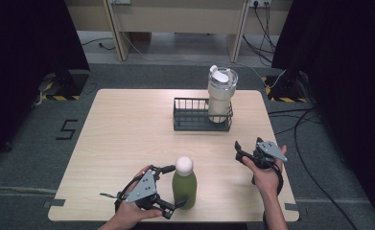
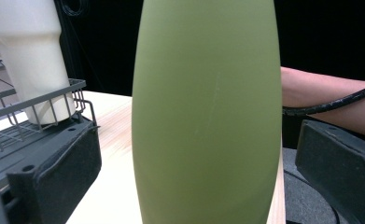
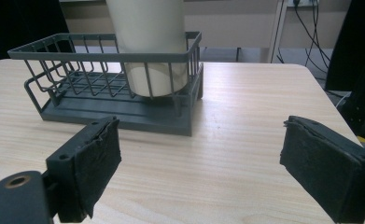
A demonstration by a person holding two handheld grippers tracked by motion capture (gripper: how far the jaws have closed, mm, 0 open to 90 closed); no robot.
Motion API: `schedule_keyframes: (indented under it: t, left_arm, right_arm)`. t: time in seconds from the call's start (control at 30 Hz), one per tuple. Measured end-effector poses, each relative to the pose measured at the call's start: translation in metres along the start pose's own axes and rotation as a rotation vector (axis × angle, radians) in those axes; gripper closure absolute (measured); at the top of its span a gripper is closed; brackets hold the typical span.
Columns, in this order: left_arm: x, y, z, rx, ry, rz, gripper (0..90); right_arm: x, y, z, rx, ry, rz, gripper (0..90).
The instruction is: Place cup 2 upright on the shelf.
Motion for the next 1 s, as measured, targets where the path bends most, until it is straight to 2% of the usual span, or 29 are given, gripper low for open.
schedule_keyframes:
  t: [0.53, 0.6, 0.73, 0.9, 1.0]
  left_arm:
    - [0.018, -0.003, 0.002, 0.013, -0.018, -0.024, 2.2]
    - [0.018, -0.003, 0.001, 0.013, -0.014, -0.023, 4.3]
    - [0.018, -0.004, -0.001, 0.008, -0.005, -0.02, 14.3]
    - [0.017, -0.004, 0.001, 0.009, -0.017, -0.01, 20.0]
    - [0.017, -0.004, 0.0, 0.008, -0.015, -0.007, 20.5]
  right_arm:
    - [0.001, -0.001, 0.0, 0.002, 0.0, -0.002, 12.2]
    - [0.0, -0.001, 0.0, 0.002, -0.001, -0.001, 12.2]
    - [0.0, -0.001, 0.001, 0.004, -0.003, -0.001, 12.4]
    - [0.0, -0.002, 0.001, 0.003, -0.003, -0.005, 12.4]
    - [0.001, -0.003, 0.001, 0.004, -0.005, -0.006, 12.5]
Point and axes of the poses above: each handheld gripper's, and its own axes: x roughly forward along the jaws, y roughly out of its top, z roughly to its right, the point moved 8 cm from there along x, roughly forward along the jaws, and after that the axes turned 13 degrees about -x, right-handed, at the moved point
